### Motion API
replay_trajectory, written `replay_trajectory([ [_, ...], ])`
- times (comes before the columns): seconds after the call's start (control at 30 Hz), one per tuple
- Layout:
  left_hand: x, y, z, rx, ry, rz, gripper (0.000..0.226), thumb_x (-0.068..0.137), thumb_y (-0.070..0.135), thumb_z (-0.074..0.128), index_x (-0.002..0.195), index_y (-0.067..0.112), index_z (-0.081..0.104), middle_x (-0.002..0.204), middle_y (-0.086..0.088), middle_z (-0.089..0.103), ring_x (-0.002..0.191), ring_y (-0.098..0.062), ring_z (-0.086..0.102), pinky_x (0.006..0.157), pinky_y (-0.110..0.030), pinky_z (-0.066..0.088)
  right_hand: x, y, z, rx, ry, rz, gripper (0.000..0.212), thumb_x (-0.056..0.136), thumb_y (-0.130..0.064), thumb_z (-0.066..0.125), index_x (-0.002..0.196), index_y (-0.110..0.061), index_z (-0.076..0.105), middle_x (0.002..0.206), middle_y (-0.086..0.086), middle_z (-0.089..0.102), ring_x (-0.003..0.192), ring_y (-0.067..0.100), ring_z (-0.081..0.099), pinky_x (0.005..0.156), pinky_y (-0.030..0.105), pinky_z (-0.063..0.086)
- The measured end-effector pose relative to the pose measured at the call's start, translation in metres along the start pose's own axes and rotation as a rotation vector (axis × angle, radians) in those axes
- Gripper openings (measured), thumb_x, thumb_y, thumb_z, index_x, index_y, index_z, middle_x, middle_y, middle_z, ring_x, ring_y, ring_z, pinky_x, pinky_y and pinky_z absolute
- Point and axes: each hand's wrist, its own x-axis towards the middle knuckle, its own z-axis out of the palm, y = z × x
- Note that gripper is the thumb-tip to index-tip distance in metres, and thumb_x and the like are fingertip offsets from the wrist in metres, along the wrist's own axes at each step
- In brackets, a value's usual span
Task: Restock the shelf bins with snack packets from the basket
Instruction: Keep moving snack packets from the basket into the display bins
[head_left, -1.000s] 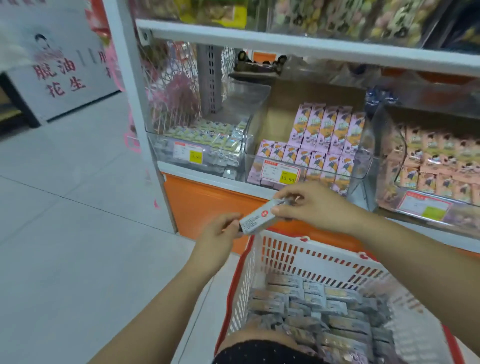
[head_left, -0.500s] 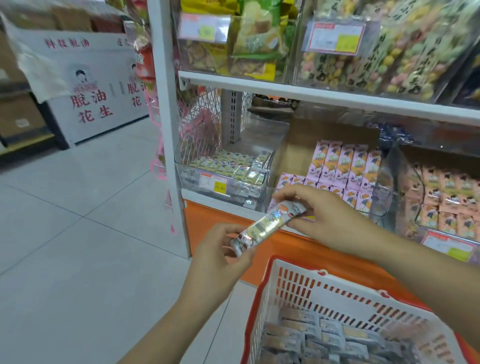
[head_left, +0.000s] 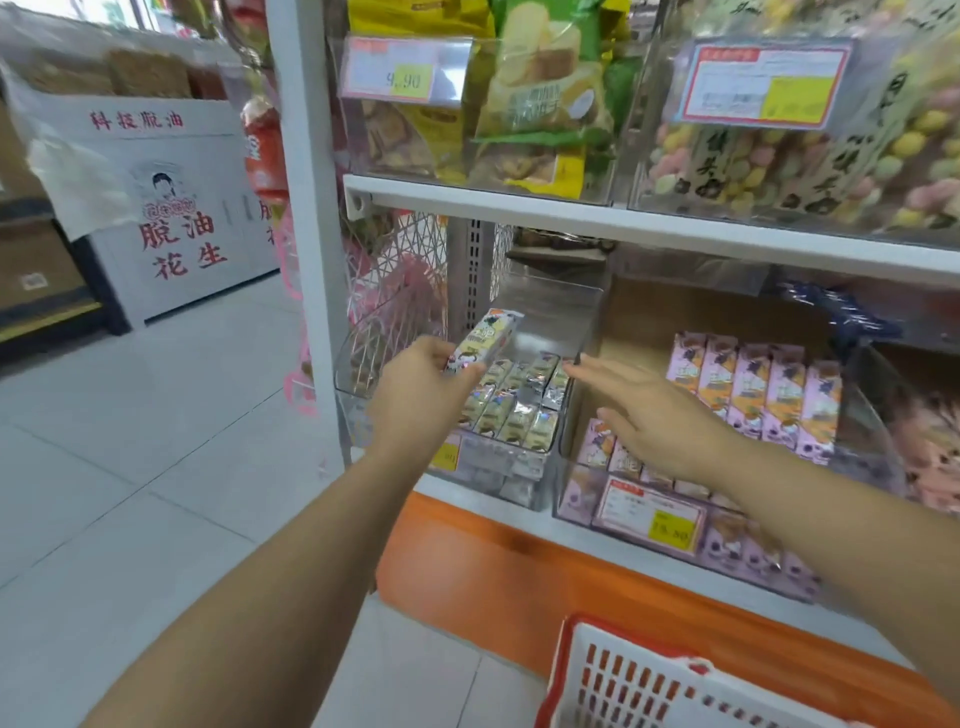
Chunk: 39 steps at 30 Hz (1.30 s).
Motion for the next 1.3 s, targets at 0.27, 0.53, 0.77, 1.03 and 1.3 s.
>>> replay_trajectory([
  [0.27, 0.09, -0.003, 0.081, 0.229, -0.187, -0.073, 0.035, 0.085, 0.032, 0.068, 0.067, 0.004, 0.058, 0.063, -0.013, 0.055, 0.061, -0.03, 0.055, 0.052, -0.031, 0.038, 0.0, 0.006, 0.019, 0.19, 0.104, -0.04, 0.063, 0.094, -0.004, 0.043, 0.145, -0.039, 0.028, 0.153, -0.015, 0.023, 0.136, 0.003, 0.024, 0.098, 0.012, 0.025],
  [0.53, 0.114, -0.022, 0.112, 0.581, -0.48, 0.08, 0.031, 0.097, 0.025, 0.052, 0.121, 0.007, 0.059, 0.109, -0.013, 0.064, 0.092, -0.028, 0.057, 0.072, -0.033, 0.043, 0.0, 0.01, 0.03, 0.269, 0.119, -0.044, 0.066, 0.095, -0.004, 0.043, 0.145, -0.043, 0.024, 0.152, -0.02, 0.02, 0.138, -0.003, 0.016, 0.105, 0.009, 0.014],
  [0.77, 0.112, -0.024, 0.107, 0.71, -0.575, 0.131, 0.033, 0.097, 0.011, 0.043, 0.128, 0.007, 0.053, 0.125, -0.015, 0.058, 0.111, -0.031, 0.055, 0.084, -0.035, 0.044, -0.003, 0.008, 0.024, 0.226, 0.083, -0.037, 0.068, 0.094, -0.004, 0.043, 0.146, -0.042, 0.022, 0.155, -0.017, 0.017, 0.14, 0.005, 0.018, 0.107, 0.016, 0.018],
  [1.03, -0.004, 0.003, 0.045, 0.13, -0.062, 0.435, 0.034, 0.096, 0.009, 0.047, 0.128, 0.016, 0.057, 0.124, -0.001, 0.061, 0.112, -0.018, 0.056, 0.094, -0.032, 0.046, -0.05, -0.024, 0.022, 0.293, 0.385, -0.113, 0.039, 0.089, -0.006, 0.052, 0.124, -0.019, 0.061, 0.114, -0.006, 0.063, 0.109, 0.005, 0.048, 0.094, 0.012, 0.034],
  [1.3, -0.172, -0.1, 0.089, -0.041, -0.267, 0.319, 0.032, 0.088, 0.005, 0.049, 0.114, 0.015, 0.063, 0.109, 0.005, 0.059, 0.098, -0.001, 0.052, 0.087, -0.015, 0.039, -0.151, -0.022, 0.113, 0.363, 0.046, -0.005, 0.018, 0.088, -0.012, 0.058, 0.099, -0.016, 0.071, 0.09, -0.005, 0.07, 0.076, 0.003, 0.056, 0.071, 0.014, 0.043],
])
